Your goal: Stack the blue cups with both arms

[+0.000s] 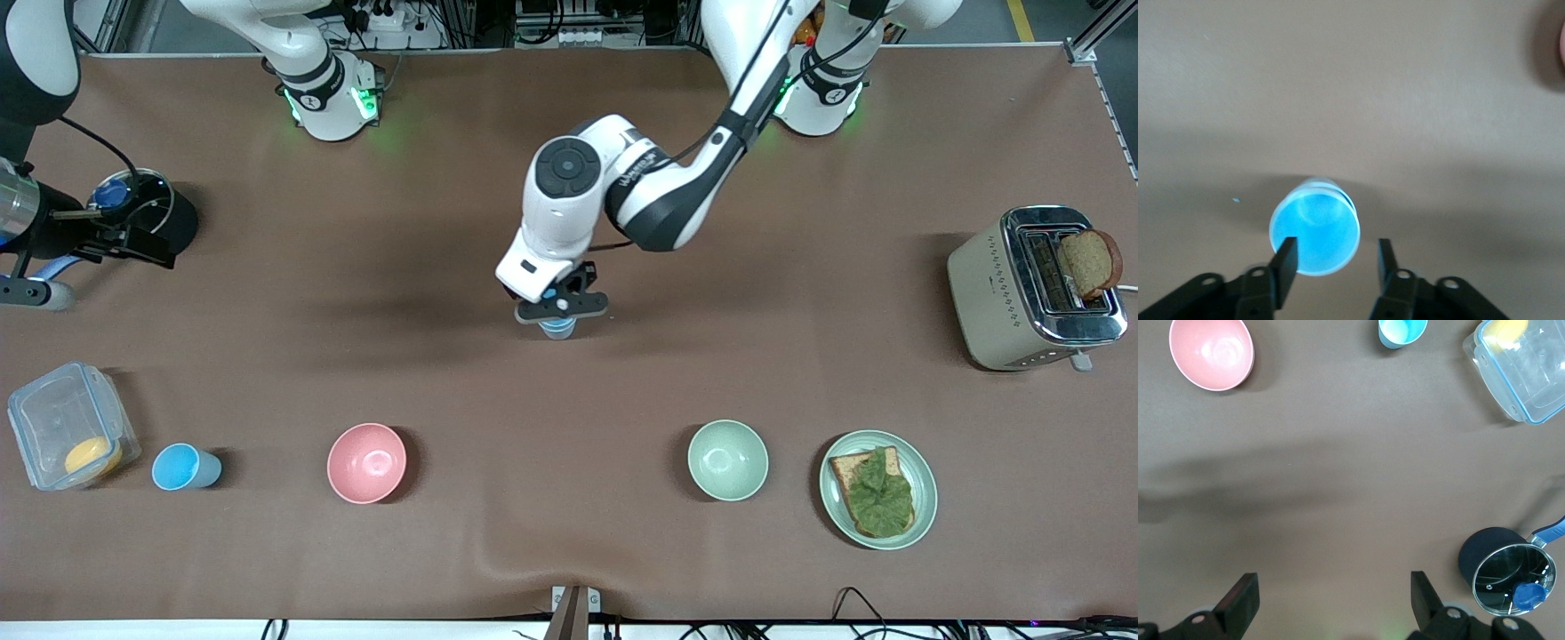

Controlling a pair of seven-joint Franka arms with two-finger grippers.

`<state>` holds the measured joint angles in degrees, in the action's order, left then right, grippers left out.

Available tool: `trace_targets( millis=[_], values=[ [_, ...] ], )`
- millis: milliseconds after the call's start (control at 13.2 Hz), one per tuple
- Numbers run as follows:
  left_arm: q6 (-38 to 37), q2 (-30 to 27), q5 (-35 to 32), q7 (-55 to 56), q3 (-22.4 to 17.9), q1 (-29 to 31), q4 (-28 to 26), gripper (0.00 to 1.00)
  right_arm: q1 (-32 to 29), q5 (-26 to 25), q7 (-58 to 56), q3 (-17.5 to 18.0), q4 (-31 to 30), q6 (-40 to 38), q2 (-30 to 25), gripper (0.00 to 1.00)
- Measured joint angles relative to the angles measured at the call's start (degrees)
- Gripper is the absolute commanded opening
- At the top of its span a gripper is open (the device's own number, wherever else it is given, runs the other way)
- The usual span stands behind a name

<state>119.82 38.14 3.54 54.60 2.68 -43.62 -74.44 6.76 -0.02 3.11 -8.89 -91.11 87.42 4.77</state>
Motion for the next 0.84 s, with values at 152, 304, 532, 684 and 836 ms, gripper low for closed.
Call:
trace_targets(
  millis=[152, 304, 532, 684, 836],
  values=[
    [-1.6, -2.9, 0.0, -0.8, 0.2, 3.7, -1.2, 1.00, 0.0, 0.0, 0.0, 0.0, 0.0, 0.0, 0.0, 1.00],
    [-3.4, -7.8, 0.0, -3.5, 0.4, 8.2, -5.2, 1.00, 0.0, 0.0, 0.0, 0.0, 0.0, 0.0, 0.0, 1.00],
    [-5.8, -17.1, 0.0, -9.5, 0.5, 15.6, -13.8, 1.00, 0.0, 0.0, 0.0, 0.0, 0.0, 0.0, 0.0, 1.00],
    [-11.3, -23.8, 0.0, -17.8, 0.4, 21.6, -18.1, 1.00, 0.0, 0.0, 0.0, 0.0, 0.0, 0.0, 0.0, 1.00],
    [-18.2, -29.5, 0.0, -26.6, 0.2, 27.3, -19.9, 1.00, 0.0, 0.0, 0.0, 0.0, 0.0, 0.0, 0.0, 1.00]
  ],
)
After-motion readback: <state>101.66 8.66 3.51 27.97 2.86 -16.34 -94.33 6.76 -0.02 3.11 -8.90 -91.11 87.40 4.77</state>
